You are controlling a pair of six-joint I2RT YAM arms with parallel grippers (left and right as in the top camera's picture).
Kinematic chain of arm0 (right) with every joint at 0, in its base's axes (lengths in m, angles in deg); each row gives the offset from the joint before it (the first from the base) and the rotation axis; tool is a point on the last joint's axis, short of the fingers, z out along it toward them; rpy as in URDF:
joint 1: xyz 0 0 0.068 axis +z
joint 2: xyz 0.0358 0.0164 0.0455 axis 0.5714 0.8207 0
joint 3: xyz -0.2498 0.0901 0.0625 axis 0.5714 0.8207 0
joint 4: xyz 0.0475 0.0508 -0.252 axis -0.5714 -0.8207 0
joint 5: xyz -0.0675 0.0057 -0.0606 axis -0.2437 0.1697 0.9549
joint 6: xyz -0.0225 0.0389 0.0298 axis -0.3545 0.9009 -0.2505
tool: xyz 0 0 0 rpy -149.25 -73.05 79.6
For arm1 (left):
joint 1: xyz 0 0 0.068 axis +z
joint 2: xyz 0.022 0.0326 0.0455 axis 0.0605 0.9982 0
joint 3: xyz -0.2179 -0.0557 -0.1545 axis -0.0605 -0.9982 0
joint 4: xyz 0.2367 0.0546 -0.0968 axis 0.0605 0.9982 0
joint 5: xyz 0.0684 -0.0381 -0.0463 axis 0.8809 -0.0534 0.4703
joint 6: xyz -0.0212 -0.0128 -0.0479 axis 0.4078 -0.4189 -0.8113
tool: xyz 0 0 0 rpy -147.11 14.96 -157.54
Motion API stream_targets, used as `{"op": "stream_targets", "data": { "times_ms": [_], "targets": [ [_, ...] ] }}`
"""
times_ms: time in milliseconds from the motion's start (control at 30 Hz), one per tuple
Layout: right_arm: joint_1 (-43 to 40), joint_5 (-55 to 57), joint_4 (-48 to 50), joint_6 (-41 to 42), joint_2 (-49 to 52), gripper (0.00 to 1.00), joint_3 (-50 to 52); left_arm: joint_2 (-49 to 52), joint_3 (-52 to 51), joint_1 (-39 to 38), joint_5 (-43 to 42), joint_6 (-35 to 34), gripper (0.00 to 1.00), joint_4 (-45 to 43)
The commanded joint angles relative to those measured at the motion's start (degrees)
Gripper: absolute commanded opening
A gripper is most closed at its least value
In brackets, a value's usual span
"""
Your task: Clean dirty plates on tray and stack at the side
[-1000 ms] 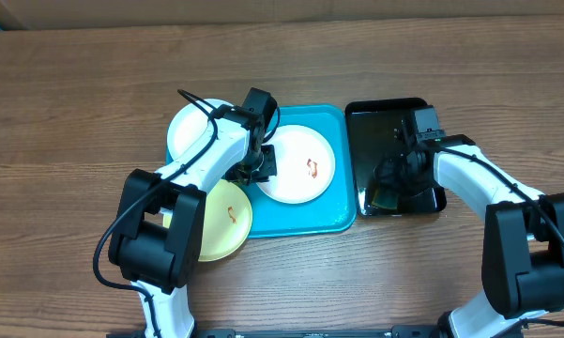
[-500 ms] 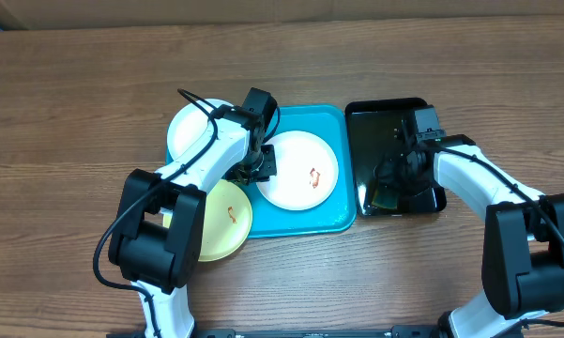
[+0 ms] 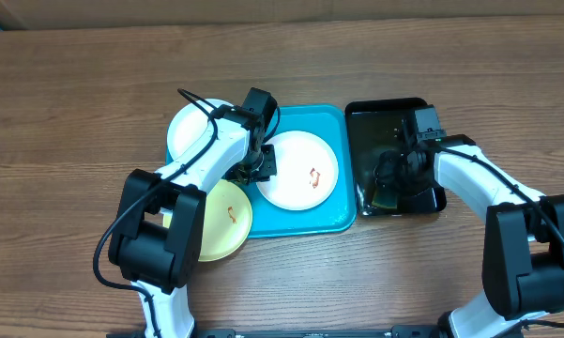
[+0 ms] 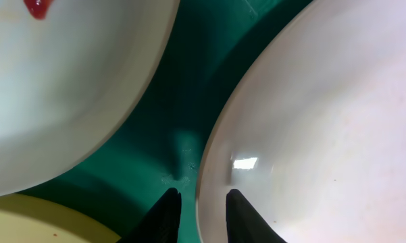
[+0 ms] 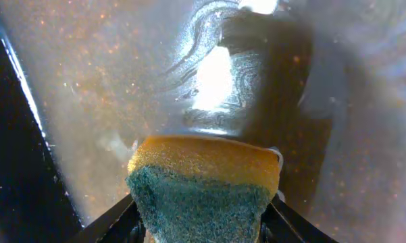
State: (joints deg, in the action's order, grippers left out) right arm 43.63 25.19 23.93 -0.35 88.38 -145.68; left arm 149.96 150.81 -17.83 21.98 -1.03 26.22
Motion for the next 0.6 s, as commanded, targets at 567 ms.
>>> {"op": "stream_targets", "data": {
  "times_ms": [567],
  "targets": [
    [0.2,1.11,-1.11,0.09,0.83,0.56,1.57,0.87,-1.4,-0.28,0.76,-2.1,0.22,-2.69]
  ]
}}
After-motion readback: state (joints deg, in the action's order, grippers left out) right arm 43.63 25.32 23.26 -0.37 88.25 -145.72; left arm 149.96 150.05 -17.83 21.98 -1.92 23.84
